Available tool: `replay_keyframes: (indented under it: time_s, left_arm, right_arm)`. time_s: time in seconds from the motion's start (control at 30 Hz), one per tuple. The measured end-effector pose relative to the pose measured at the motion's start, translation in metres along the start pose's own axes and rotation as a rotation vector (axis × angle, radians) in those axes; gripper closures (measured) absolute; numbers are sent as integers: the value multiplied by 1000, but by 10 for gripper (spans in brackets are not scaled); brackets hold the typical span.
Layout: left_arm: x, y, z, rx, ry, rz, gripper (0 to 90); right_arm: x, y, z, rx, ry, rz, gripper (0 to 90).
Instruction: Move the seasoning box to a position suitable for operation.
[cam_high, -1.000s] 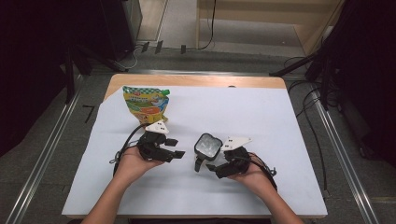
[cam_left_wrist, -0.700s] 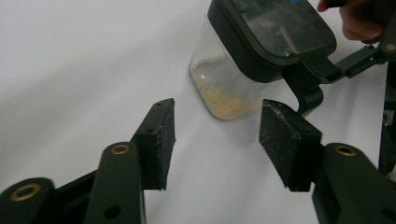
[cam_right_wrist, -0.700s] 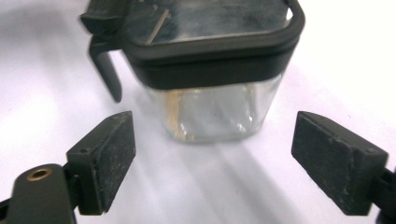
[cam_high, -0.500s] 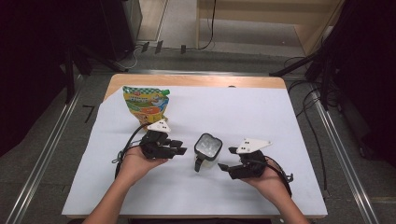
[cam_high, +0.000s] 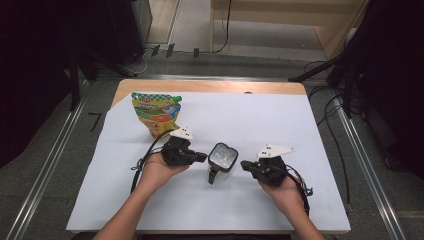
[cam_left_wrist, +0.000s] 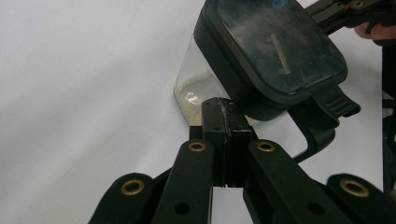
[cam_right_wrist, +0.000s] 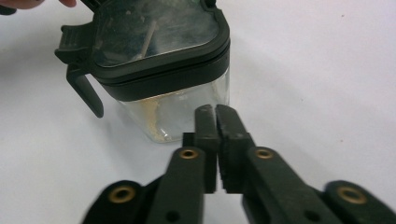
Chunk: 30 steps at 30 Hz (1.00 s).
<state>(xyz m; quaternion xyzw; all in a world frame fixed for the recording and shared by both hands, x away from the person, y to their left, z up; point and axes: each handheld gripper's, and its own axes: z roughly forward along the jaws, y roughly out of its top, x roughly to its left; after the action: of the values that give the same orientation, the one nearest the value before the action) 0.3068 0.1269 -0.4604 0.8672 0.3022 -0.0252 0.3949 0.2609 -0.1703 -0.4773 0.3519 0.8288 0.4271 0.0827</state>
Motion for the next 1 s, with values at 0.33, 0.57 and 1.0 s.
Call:
replay_keyframes:
  time_s: [0.33, 0.57, 1.0]
  left_arm:
    - [-1, 1, 6, 18, 6, 3, 900]
    - [-1, 0, 7, 20, 12, -1, 900]
    - [-4, -1, 6, 21, 18, -14, 900]
  right_arm:
    - [4, 0, 7, 14, 8, 48, 900]
    - [4, 2, 9, 2, 14, 67, 900]
    - [3, 5, 9, -11, 4, 68, 900]
